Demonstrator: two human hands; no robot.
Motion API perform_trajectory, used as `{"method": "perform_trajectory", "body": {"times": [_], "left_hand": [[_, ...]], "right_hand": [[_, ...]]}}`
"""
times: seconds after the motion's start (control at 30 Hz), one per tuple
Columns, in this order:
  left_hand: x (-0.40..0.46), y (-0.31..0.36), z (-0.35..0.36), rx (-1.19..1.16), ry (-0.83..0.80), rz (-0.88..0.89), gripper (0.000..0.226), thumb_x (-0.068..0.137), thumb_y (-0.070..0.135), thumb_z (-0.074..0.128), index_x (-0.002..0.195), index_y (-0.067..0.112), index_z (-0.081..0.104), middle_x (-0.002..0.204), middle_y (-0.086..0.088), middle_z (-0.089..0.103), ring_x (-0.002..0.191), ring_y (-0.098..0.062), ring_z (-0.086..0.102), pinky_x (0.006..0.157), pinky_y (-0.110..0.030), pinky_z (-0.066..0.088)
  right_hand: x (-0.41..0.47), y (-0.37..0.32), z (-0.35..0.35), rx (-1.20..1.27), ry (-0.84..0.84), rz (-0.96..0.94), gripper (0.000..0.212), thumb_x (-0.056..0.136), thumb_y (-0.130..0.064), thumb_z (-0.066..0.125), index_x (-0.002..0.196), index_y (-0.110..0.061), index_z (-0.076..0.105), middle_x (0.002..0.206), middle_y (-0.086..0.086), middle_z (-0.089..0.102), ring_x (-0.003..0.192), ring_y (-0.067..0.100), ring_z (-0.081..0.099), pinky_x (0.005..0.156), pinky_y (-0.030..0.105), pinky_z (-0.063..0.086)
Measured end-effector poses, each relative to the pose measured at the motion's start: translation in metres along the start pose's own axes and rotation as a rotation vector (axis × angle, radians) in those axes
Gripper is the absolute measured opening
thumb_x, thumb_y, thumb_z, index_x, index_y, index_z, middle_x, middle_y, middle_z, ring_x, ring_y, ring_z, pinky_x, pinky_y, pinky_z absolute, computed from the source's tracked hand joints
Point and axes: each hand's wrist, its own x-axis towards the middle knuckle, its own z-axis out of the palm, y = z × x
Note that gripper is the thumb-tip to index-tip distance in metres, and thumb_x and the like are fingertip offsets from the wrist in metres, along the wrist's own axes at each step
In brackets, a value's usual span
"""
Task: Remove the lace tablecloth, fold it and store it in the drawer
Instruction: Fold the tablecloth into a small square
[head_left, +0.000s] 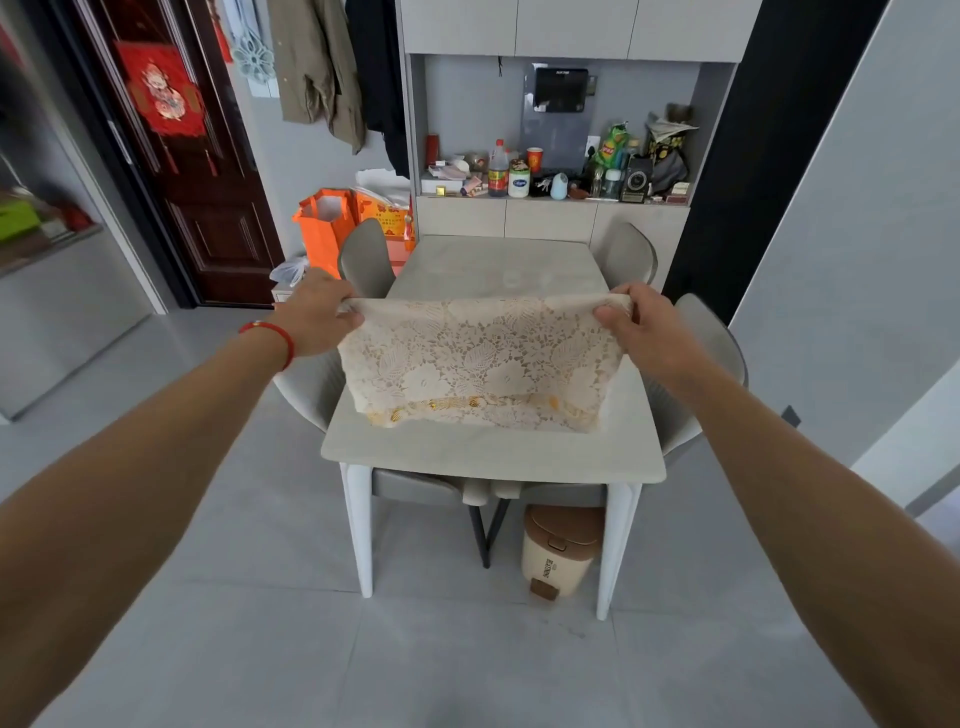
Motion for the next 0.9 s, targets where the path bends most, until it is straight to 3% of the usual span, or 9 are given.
{"method": "perform_trajectory", "body": {"times": [0.07,0.2,0.27,0.37,0.47,0.57,0.67,0.73,0.9], "left_hand": [[-0.002,-0.007,-0.014,-0.082,-0.072,0.066,0.012,0.101,0.020,0.062,0.095,0.009,0.061,0.087,-0.002,0.058,0.094,-0.028,0.060,0.070,-0.027,0.043],[-0.008,-0.015,-0.039,-0.270,-0.203,0.092,0.006,0.097,0.014,0.070,0.096,0.019,0.069,0.093,-0.004,0.074,0.084,-0.020,0.073,0.063,-0.013,0.055],[-0.006,-0.015,-0.050,-0.226,-0.333,0.089,0.014,0.090,0.015,0.077,0.096,0.026,0.072,0.092,0.003,0.078,0.088,-0.017,0.075,0.071,-0.016,0.056],[-0.016,0.015,-0.045,-0.145,-0.581,0.113,0.034,0.077,0.046,0.078,0.109,0.045,0.068,0.103,0.025,0.074,0.098,-0.004,0.068,0.085,-0.015,0.052],[-0.029,0.059,0.018,-0.278,-0.670,0.168,0.049,0.078,0.059,0.080,0.121,0.043,0.063,0.116,0.026,0.073,0.110,0.003,0.068,0.098,-0.022,0.054],[-0.042,0.072,0.075,-0.491,-0.723,0.153,0.031,0.088,0.038,0.080,0.117,0.031,0.071,0.116,0.012,0.078,0.111,-0.012,0.073,0.092,-0.028,0.059],[-0.045,0.059,0.082,-0.661,-0.803,0.172,0.034,0.090,0.029,0.079,0.123,0.023,0.072,0.124,0.004,0.076,0.116,-0.017,0.072,0.092,-0.023,0.058],[-0.042,0.052,0.075,-0.695,-0.882,0.163,0.034,0.089,0.024,0.080,0.122,0.022,0.074,0.126,0.001,0.076,0.117,-0.018,0.072,0.092,-0.021,0.057],[-0.032,0.043,0.053,-0.440,-1.053,0.182,0.034,0.088,0.026,0.080,0.120,0.018,0.074,0.124,-0.002,0.077,0.118,-0.022,0.071,0.109,-0.044,0.052]], "right_hand": [[-0.001,-0.005,-0.004,0.138,0.027,0.005,0.011,0.102,-0.034,0.063,0.109,-0.028,0.061,0.104,0.001,0.072,0.096,0.021,0.074,0.076,0.037,0.065],[-0.005,-0.019,-0.010,0.314,0.020,-0.026,0.008,0.101,-0.026,0.067,0.105,-0.033,0.064,0.101,0.001,0.075,0.091,0.019,0.078,0.068,0.029,0.065],[-0.006,-0.026,-0.012,0.338,-0.007,-0.058,0.010,0.100,-0.024,0.068,0.110,-0.027,0.067,0.102,0.003,0.076,0.091,0.018,0.078,0.072,0.033,0.067],[-0.005,-0.047,-0.010,0.325,-0.080,-0.129,0.010,0.098,-0.023,0.070,0.107,-0.029,0.070,0.092,-0.009,0.077,0.086,0.011,0.076,0.072,0.027,0.065],[-0.006,-0.075,0.010,0.162,-0.218,-0.218,0.013,0.096,-0.019,0.073,0.107,-0.025,0.071,0.088,-0.011,0.076,0.086,0.009,0.074,0.077,0.028,0.062],[-0.010,-0.086,0.023,-0.038,-0.329,-0.274,0.029,0.095,-0.025,0.074,0.122,-0.014,0.068,0.105,-0.001,0.076,0.096,0.016,0.072,0.086,0.033,0.058],[-0.013,-0.065,0.010,-0.139,-0.540,-0.063,0.069,0.086,-0.052,0.078,0.143,-0.025,0.048,0.126,-0.007,0.068,0.110,0.013,0.069,0.094,0.035,0.056],[-0.022,-0.041,0.008,-0.240,-0.708,0.055,0.080,0.082,-0.048,0.082,0.149,-0.029,0.042,0.137,-0.008,0.063,0.122,0.016,0.063,0.109,0.041,0.050],[-0.045,-0.001,0.021,0.045,-0.773,0.116,0.035,0.088,-0.026,0.083,0.121,-0.023,0.073,0.116,-0.009,0.080,0.104,0.010,0.077,0.092,0.027,0.061]]}}
